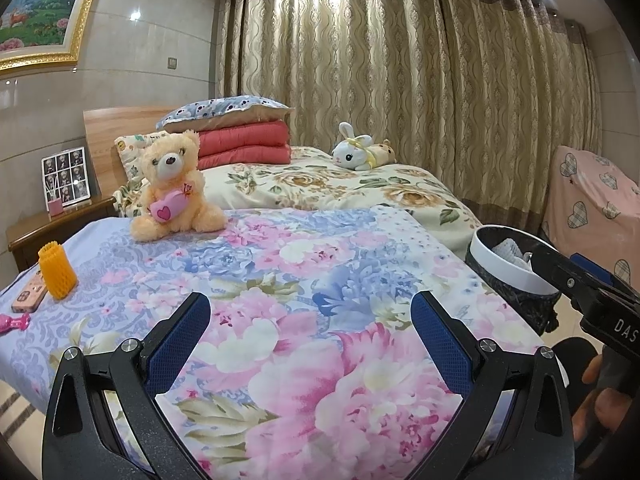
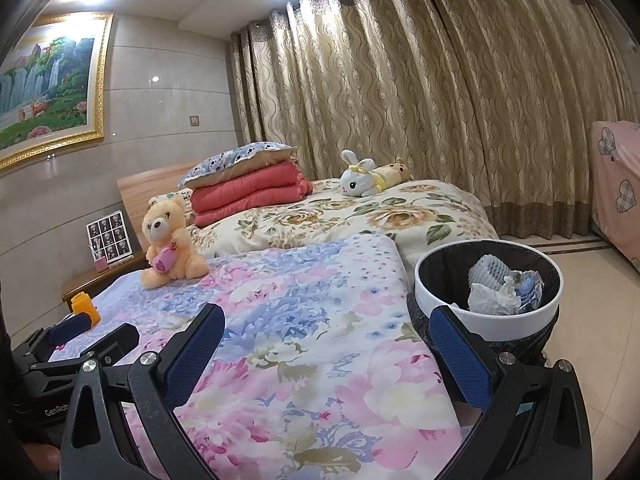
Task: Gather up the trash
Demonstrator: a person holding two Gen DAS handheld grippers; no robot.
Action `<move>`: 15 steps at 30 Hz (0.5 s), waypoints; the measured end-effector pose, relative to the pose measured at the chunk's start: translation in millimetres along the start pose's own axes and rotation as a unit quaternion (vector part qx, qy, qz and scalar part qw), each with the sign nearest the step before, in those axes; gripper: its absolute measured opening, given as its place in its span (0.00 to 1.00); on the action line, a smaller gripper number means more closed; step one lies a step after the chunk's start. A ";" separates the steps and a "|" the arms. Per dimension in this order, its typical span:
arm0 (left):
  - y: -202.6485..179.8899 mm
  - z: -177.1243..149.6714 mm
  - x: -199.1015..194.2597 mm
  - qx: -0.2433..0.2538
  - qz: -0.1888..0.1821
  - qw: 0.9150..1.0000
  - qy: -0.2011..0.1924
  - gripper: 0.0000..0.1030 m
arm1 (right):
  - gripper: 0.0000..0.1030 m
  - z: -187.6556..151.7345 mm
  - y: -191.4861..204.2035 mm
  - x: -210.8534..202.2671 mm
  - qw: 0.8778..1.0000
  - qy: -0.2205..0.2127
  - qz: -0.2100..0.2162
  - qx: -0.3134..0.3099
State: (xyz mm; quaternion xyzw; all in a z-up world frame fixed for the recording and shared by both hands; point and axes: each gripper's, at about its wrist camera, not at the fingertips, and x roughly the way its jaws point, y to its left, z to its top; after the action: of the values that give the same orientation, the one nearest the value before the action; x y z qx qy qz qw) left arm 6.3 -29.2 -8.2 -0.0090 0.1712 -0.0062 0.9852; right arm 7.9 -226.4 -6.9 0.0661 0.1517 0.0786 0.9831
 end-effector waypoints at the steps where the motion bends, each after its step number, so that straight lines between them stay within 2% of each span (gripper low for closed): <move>1: 0.2 -0.3 0.7 0.000 0.000 1.000 0.001 1.00 | 1.00 0.2 -1.9 1.1 1.000 0.001 0.000 0.001; 15: 1.6 -0.4 5.9 0.001 -0.004 1.000 0.009 1.00 | 1.00 -0.2 -2.5 3.0 1.000 0.006 0.002 0.008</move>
State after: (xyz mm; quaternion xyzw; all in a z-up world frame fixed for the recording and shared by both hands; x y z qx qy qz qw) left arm 11.7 -27.7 -10.5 -0.0082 0.1800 -0.0102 0.9836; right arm 11.0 -228.3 -8.4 0.0742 0.1583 0.0797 0.9814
